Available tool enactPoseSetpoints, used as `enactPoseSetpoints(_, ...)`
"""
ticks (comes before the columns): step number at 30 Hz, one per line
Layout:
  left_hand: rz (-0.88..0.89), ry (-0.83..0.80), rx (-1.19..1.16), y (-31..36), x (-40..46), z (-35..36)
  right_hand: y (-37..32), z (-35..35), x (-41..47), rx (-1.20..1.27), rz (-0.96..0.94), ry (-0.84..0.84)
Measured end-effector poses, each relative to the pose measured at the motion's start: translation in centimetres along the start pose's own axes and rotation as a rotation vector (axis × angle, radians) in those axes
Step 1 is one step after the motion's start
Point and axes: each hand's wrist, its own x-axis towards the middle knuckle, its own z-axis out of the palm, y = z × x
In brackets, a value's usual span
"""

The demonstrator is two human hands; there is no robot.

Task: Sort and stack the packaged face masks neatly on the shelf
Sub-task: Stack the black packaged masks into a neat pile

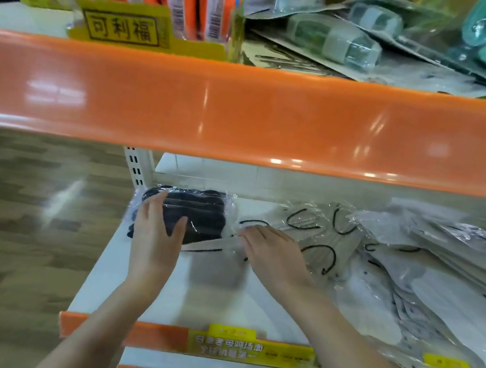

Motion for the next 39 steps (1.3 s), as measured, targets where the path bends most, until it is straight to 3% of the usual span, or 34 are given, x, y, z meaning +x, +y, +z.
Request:
enactPoseSetpoints(6, 0.666, -0.024, 0.331, -0.8, 0.7, -2.6, -2.5, -0.1, 3.6, -0.078, -0.017, 0.089)
enactPoseSetpoints(9, 0.759, 0.080, 0.372, -1.5, 2.2, -3.5, -3.6, 0.0, 5.1, -0.065, -0.039, 0.192)
enactPoseSetpoints(13, 0.801, 0.198, 0.371, -2.5, 4.1, -4.5, -5.1, 0.6, 5.8, 0.003, -0.087, 0.330)
enactPoseSetpoints(16, 0.801, 0.194, 0.379, -3.7, 4.7, -4.6, -5.8, 2.1, 5.4, -0.001, -0.030, 0.313)
enactPoseSetpoints(19, 0.762, 0.089, 0.359, -6.1, 4.1, -3.6, -6.1, 4.7, 4.2, 0.069, 0.069, 0.228)
enactPoseSetpoints(25, 0.602, -0.281, 0.360, -10.5, 1.6, -2.5, -7.0, 7.7, 1.2, 0.038, 0.154, 0.053)
enactPoseSetpoints(39, 0.543, -0.364, 0.667, -10.6, 2.7, -1.7, -8.4, 8.3, 1.5, 0.030, 0.294, -0.083)
